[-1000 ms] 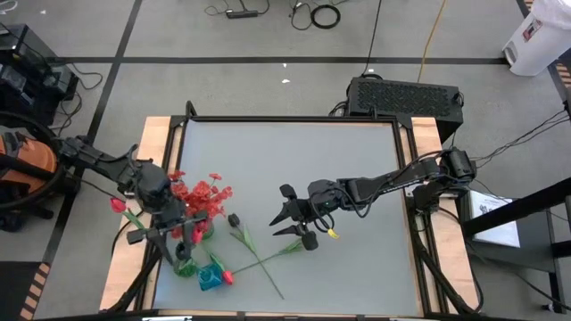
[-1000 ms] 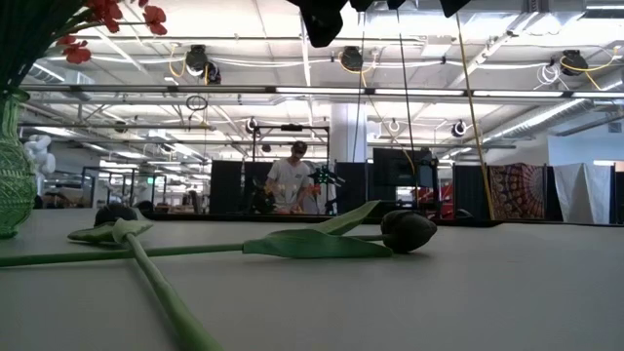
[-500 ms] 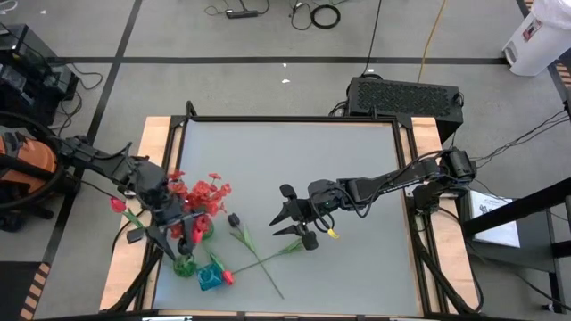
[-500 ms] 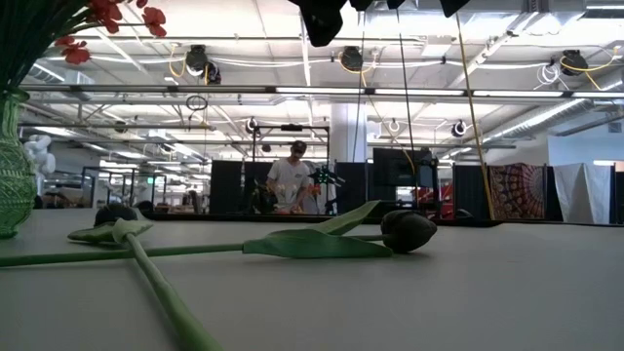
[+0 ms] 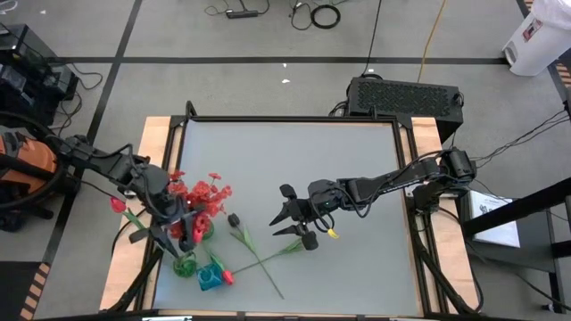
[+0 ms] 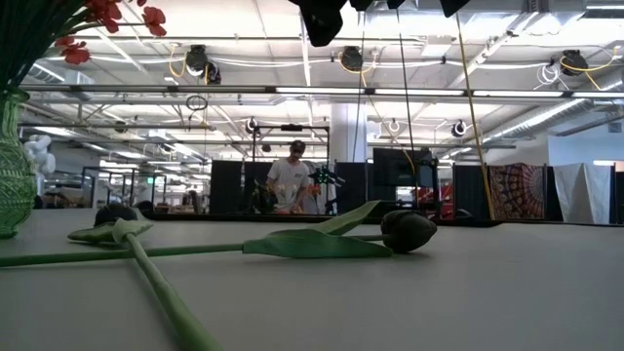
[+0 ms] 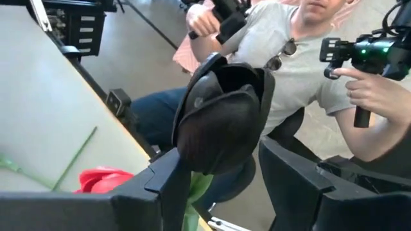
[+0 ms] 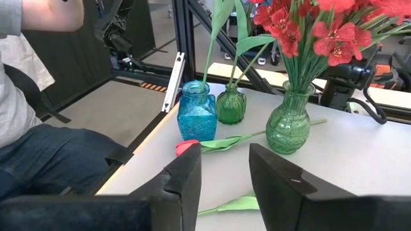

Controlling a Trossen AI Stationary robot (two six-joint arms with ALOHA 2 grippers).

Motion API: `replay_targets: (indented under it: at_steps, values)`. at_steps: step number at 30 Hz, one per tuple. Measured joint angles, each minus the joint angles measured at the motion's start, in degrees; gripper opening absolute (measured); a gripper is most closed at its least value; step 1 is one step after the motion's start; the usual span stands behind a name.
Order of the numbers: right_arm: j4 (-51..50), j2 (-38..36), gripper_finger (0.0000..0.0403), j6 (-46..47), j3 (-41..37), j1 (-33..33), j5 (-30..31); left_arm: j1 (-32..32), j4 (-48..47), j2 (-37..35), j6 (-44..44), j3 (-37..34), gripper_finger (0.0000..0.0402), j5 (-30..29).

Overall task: Sort flowers into vase by color
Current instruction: Put the right black flower into the blue vase

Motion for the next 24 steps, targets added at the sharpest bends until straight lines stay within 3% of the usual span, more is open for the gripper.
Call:
replay_targets:
  at_steps: [11,17,24]
  values:
    - [0.28,0.0,0.0123,-0.02,0.0,0.0,0.0,-0.39,0.02,-3.18,1.19,0.0,0.0187,-0.04]
    - [0.28,-0.02,0.0123,-0.02,-0.02,0.0,0.02,-0.37,0.06,-6.32,7.64,0.0,0.0187,-8.67]
    - [0.24,-0.02,0.0123,-0.02,-0.02,0.0,0.02,-0.39,0.08,-6.64,11.99,0.0,0.0187,-10.51]
